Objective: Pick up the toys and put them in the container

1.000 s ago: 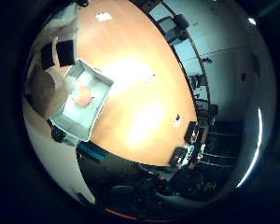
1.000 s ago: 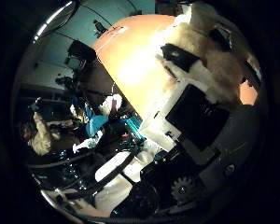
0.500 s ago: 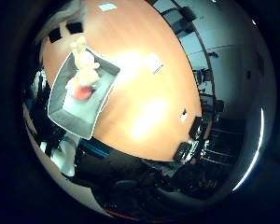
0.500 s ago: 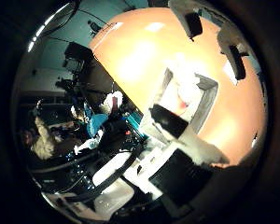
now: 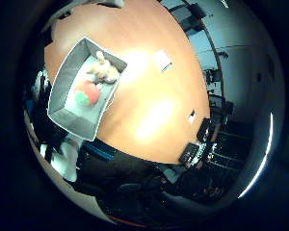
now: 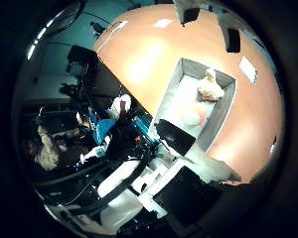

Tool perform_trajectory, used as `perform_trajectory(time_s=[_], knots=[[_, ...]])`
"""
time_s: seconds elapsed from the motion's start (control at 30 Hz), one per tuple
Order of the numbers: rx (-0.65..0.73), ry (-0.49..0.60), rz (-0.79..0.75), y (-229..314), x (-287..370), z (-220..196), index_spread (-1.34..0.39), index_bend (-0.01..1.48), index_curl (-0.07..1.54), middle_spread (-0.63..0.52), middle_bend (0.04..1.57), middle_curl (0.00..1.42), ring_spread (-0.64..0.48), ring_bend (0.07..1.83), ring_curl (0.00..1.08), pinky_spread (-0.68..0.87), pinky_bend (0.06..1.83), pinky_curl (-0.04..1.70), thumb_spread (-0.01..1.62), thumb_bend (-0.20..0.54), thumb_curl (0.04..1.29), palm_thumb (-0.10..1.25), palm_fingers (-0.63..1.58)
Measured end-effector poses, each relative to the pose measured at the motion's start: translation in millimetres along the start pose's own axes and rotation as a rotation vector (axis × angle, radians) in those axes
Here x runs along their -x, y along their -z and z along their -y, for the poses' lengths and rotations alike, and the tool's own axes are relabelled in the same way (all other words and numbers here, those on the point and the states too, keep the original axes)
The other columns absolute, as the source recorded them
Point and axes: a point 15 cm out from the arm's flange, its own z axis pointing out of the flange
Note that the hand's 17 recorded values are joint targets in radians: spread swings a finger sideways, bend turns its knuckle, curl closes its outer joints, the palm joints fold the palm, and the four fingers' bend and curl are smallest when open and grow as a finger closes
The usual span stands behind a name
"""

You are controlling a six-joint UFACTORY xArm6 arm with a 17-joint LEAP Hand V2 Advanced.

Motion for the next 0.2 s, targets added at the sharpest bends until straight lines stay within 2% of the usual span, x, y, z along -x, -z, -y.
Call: perform_trajectory(time_s=[0.2], knots=[[-0.012, 0.002, -0.007, 4.4, 0.8, -2.5, -0.45, 0.2, 0.45, -0.21, 0.51, 0.53, -0.16, 0.74, 0.4, 0.32, 0.55, 0.46, 1.05, -0.024, 0.29, 0.58, 0.39]])
